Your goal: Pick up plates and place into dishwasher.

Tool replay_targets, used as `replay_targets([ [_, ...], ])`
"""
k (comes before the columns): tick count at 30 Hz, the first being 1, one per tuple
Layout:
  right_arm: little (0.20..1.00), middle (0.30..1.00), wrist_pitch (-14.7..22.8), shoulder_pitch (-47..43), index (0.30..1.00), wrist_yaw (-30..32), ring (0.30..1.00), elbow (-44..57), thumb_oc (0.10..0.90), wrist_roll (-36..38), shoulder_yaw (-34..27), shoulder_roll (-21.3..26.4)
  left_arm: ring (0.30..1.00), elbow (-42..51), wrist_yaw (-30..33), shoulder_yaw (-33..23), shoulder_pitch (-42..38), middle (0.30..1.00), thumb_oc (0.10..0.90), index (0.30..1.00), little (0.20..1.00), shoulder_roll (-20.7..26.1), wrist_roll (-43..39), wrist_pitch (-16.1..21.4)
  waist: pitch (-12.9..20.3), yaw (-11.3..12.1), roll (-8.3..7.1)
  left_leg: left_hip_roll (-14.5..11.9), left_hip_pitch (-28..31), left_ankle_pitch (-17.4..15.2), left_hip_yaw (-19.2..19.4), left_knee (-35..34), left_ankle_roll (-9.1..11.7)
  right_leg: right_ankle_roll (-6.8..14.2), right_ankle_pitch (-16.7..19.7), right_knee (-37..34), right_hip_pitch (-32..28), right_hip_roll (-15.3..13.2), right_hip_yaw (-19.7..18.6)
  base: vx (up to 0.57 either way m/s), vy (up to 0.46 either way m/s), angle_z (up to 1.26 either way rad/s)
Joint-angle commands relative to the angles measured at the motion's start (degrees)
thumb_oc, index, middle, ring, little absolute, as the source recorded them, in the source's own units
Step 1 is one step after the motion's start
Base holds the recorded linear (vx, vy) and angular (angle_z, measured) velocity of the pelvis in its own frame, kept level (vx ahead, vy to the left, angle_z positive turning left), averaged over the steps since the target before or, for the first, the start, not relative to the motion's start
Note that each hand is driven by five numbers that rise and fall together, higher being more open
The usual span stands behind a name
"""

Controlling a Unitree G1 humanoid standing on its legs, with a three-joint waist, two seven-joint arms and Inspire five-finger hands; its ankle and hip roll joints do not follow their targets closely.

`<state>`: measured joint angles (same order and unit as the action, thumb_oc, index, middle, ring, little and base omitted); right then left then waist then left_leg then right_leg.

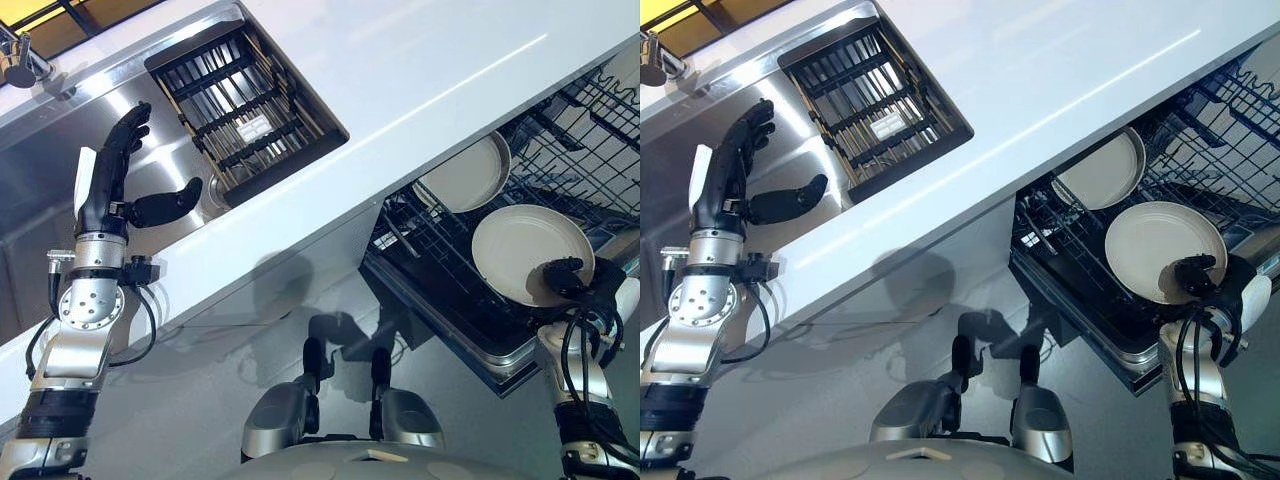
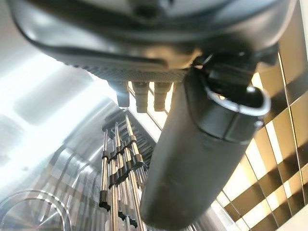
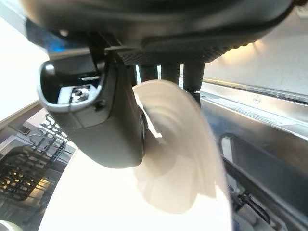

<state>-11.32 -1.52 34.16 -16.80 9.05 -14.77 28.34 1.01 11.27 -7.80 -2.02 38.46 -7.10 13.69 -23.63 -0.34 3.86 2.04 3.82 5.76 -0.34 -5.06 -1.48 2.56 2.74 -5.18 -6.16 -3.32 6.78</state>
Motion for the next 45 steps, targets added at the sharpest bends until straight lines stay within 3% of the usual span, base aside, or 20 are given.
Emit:
replay_targets([
  [1, 0.200, 0.300, 14.9, -1.7, 0.300, 1.4, 0.300, 11.9, 0.100, -3.4, -7.7, 9.7, 0.900, 1.8, 1.3, -5.7, -0.7, 0.900, 0.800, 0.900, 0.900, 1.7, 0.5, 4.9, 9.0, -1.7, -2.05, 2.2, 1.0, -9.4, 0.6, 4.1, -0.5, -0.8, -10.2, 10.7, 2.8, 5.9, -0.2, 0.00, 0.000, 0.00],
  [3, 0.200, 0.300, 14.6, -1.6, 0.300, -1.6, 0.300, 11.3, 0.100, -1.7, -7.0, 9.0, 0.900, 1.5, 1.3, -5.6, -0.6, 0.900, 0.800, 0.900, 0.900, 1.6, 0.5, 5.2, 9.2, -1.6, -2.13, 2.3, 1.1, -9.4, 0.6, 3.9, -0.6, -0.8, -10.2, 10.7, 2.9, 5.9, -0.1, 0.00, 0.000, 0.00],
  [8, 0.200, 0.300, 11.8, -1.7, 0.300, -15.6, 0.300, 10.0, 0.100, 5.7, -3.2, 7.3, 0.900, 1.5, 1.5, -5.4, -0.4, 0.900, 0.800, 0.900, 0.900, 1.7, 0.4, 5.6, 9.1, -1.3, -2.51, 2.5, 1.2, -9.5, 0.6, 3.7, -0.6, -0.6, -9.5, 9.9, 3.0, 5.8, 0.1, 0.00, 0.001, -0.01],
  [13, 0.200, 0.300, 8.5, -5.1, 0.300, -26.0, 0.300, 5.2, 0.100, 9.9, 5.3, 6.2, 0.900, 1.0, 2.4, -3.2, -1.6, 0.900, 0.800, 0.900, 0.900, 1.8, 0.6, 5.9, 9.0, 0.0, -3.06, 2.7, 1.1, -9.4, 0.6, 3.8, -0.5, -0.4, -8.1, 7.5, 2.3, 5.8, 0.6, 0.01, 0.000, -0.04],
  [22, 0.200, 0.300, 7.3, -12.0, 0.300, -24.7, 0.300, -4.7, 0.100, 16.7, 15.3, 3.7, 0.900, -1.5, 3.6, 2.7, -5.6, 0.900, 0.800, 0.900, 0.900, 1.3, 1.5, 6.3, 8.2, 2.6, -3.05, 2.9, 0.7, -9.1, 0.4, 4.5, -0.2, -0.4, -7.1, 6.1, 1.2, 5.3, 1.6, 0.00, 0.000, 0.00],
  [23, 0.310, 0.394, 7.6, -12.4, 0.394, -24.1, 0.394, -5.4, 0.210, 15.9, 16.0, 3.5, 0.900, -1.4, 3.6, 3.1, -5.8, 0.900, 0.800, 0.900, 0.900, 1.3, 1.5, 6.0, 8.2, 2.8, -2.99, 2.9, 0.8, -9.0, 0.2, 4.3, -0.3, -0.3, -7.1, 6.0, 1.1, 5.2, 1.7, 0.00, 0.000, 0.00],
  [24, 0.776, 0.794, 7.8, -12.8, 0.794, -23.7, 0.794, -5.9, 0.676, 15.0, 16.7, 3.4, 0.900, -1.3, 3.5, 3.4, -5.9, 0.900, 0.800, 0.900, 0.900, 1.3, 1.4, 5.8, 8.2, 3.0, -2.96, 2.9, 0.9, -8.8, 0.1, 4.2, -0.3, -0.3, -7.1, 6.0, 1.0, 5.2, 1.9, 0.00, 0.000, 0.00],
  [25, 0.900, 0.900, 8.1, -13.0, 0.900, -23.5, 0.900, -6.2, 0.800, 15.0, 17.2, 3.5, 0.900, -1.3, 3.5, 3.6, -5.9, 0.900, 0.800, 0.900, 0.900, 1.4, 1.4, 5.7, 8.2, 3.1, -2.92, 2.9, 1.0, -8.7, 0.0, 4.0, -0.3, -0.3, -7.0, 6.1, 1.0, 5.1, 2.0, 0.03, 0.027, 0.04],
  [36, 0.900, 0.900, 6.7, -12.6, 0.900, -24.2, 0.900, -5.2, 0.800, 11.5, 18.8, 3.6, 0.900, -0.3, 2.8, 3.4, -4.1, 0.900, 0.800, 0.900, 0.900, 1.1, 1.3, 6.1, 7.8, 3.4, -2.65, 3.3, 1.5, -8.2, -0.9, 3.1, -0.8, 0.0, -6.7, 6.9, 1.4, 4.6, 2.0, 0.01, 0.034, 0.07],
  [37, 0.472, 0.533, 6.3, -12.2, 0.533, -24.7, 0.533, -4.9, 0.372, 11.1, 18.5, 3.8, 0.900, -0.2, 2.5, 3.2, -4.0, 0.900, 0.800, 0.900, 0.900, 1.2, 1.1, 6.3, 7.8, 3.2, -2.70, 3.4, 1.6, -8.2, -1.0, 3.0, -0.9, 0.0, -6.6, 6.9, 1.5, 4.6, 1.7, 0.01, 0.024, 0.08],
  [38, 0.200, 0.300, 6.3, -11.6, 0.300, -24.9, 0.300, -4.6, 0.100, 10.2, 18.1, 4.2, 0.900, -0.3, 2.2, 2.9, -3.7, 0.900, 0.800, 0.900, 0.900, 1.3, 0.9, 6.6, 7.9, 3.0, -2.72, 3.4, 1.6, -8.2, -1.1, 2.9, -1.0, 0.1, -6.6, 7.0, 1.6, 4.6, 1.3, 0.01, 0.025, 0.06],
  [45, 0.200, 0.300, 4.1, -9.0, 0.300, -23.9, 0.300, -0.1, 0.100, 4.0, 15.4, 6.6, 0.900, 0.6, 1.1, 1.4, -2.5, 0.900, 0.800, 0.900, 0.900, 1.8, 0.4, 7.0, 7.9, 1.8, -2.91, 3.4, 2.1, -8.3, -1.3, 2.6, -1.6, 0.7, -6.3, 7.7, 2.4, 4.7, -0.6, 0.01, 0.016, 0.04],
])
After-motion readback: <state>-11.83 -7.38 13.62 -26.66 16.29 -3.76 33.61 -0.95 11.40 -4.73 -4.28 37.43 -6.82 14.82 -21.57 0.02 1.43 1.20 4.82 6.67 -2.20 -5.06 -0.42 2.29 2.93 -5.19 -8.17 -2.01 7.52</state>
